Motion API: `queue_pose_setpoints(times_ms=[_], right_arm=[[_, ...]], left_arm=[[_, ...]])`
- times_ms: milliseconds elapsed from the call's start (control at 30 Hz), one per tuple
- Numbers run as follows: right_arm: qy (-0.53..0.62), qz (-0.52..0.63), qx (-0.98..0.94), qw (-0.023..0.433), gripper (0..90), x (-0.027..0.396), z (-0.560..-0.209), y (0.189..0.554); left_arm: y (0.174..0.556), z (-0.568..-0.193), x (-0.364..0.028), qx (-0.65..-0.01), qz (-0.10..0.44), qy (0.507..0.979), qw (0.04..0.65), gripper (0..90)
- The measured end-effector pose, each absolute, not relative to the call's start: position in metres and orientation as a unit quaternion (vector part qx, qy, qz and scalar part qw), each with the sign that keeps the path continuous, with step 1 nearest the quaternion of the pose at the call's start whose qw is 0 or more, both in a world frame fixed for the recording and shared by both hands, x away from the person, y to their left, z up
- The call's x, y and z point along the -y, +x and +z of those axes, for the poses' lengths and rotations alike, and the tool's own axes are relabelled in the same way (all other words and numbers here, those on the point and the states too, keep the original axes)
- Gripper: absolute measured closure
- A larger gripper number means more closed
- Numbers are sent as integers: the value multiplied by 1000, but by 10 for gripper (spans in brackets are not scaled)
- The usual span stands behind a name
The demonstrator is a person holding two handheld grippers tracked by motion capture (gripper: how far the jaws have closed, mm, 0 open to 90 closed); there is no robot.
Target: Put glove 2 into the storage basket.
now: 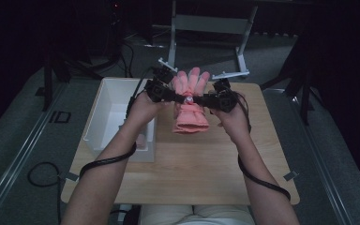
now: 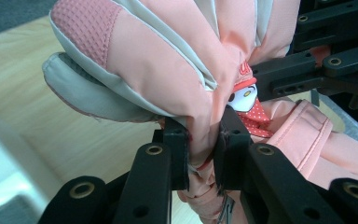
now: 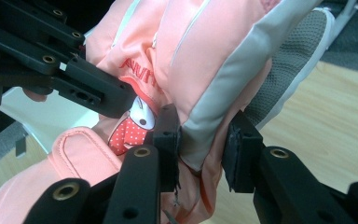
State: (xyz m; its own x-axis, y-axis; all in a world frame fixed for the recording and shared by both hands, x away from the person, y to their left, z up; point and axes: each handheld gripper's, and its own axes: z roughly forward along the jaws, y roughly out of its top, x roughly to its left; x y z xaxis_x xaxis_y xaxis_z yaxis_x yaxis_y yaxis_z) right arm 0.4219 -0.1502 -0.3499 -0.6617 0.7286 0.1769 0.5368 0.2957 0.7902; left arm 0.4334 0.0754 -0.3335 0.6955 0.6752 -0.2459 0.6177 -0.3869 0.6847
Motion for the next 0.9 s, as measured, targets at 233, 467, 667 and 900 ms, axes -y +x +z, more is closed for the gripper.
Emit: queue_pose_setpoints(times_ms=[233, 467, 667, 900], right_arm=[[385, 453, -797, 104, 698, 122, -332, 428], [375, 458, -800, 96, 698, 91, -325, 434], [371, 459, -802, 92, 699, 60, -318, 436], [360, 460, -808, 82, 699, 24, -320, 436]], left_arm=[[431, -313, -101, -397, 61, 830, 387, 771], [427, -303, -131, -417, 80, 823, 377, 771], [424, -295, -161, -431, 85, 818, 370, 771], [416, -297, -192, -447, 98, 813, 361, 770]])
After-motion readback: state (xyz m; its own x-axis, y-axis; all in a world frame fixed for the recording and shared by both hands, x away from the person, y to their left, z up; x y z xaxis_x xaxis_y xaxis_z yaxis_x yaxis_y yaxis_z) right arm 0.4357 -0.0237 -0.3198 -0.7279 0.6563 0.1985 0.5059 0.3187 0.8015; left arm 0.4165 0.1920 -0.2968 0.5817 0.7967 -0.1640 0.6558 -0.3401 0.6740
